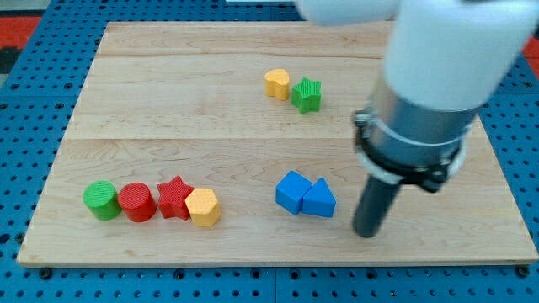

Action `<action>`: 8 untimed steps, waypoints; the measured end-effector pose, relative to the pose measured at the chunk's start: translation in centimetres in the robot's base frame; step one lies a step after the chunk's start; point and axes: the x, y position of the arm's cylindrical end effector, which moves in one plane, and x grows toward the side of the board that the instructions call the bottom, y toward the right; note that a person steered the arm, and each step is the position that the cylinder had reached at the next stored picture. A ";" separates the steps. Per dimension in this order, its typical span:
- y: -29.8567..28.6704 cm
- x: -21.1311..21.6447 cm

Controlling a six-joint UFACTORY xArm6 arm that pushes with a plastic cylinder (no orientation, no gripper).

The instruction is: Push the blue blocks to the center of the board

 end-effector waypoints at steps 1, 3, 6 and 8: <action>-4.7 -2.5; -14.4 -6.1; -11.3 -13.7; -10.7 -13.9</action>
